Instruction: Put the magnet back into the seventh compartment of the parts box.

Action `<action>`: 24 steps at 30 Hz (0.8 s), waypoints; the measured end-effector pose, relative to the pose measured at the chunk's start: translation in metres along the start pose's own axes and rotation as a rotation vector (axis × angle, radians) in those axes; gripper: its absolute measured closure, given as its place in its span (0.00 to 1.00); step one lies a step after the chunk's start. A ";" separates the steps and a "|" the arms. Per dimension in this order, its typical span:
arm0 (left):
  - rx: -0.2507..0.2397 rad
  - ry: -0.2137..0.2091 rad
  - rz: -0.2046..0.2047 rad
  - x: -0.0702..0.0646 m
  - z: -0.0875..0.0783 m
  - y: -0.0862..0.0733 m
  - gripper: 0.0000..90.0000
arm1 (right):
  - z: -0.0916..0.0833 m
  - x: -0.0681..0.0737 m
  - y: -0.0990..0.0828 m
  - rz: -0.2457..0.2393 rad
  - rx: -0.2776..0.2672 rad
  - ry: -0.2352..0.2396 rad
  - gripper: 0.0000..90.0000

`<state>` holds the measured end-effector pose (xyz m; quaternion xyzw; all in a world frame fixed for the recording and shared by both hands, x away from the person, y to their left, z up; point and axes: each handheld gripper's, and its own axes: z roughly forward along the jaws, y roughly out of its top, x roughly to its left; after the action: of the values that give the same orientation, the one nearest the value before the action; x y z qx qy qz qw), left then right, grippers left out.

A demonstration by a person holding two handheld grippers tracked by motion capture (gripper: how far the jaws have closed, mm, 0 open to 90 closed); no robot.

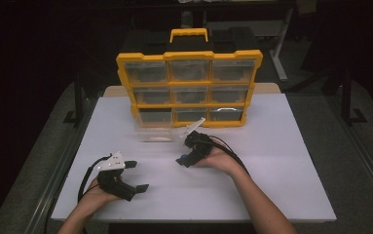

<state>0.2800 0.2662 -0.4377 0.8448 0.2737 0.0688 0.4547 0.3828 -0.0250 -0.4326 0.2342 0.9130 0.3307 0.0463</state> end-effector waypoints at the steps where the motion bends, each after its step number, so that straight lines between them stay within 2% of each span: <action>1: 0.000 0.000 0.000 0.000 0.000 0.000 0.01 | 0.000 0.001 0.000 -0.002 0.003 0.004 0.27; 8: 0.000 0.000 0.000 0.000 0.000 0.000 0.01 | 0.001 0.004 0.000 -0.008 0.013 0.011 0.38; 13: -0.001 0.000 0.001 0.000 0.000 0.000 0.01 | 0.004 0.004 0.000 -0.035 0.018 0.015 0.44; 24: -0.006 0.001 -0.006 0.000 0.000 0.000 0.01 | 0.006 0.004 -0.001 -0.046 0.031 0.013 0.52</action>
<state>0.2796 0.2661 -0.4373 0.8426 0.2761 0.0687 0.4573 0.3801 -0.0204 -0.4372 0.2118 0.9234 0.3171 0.0444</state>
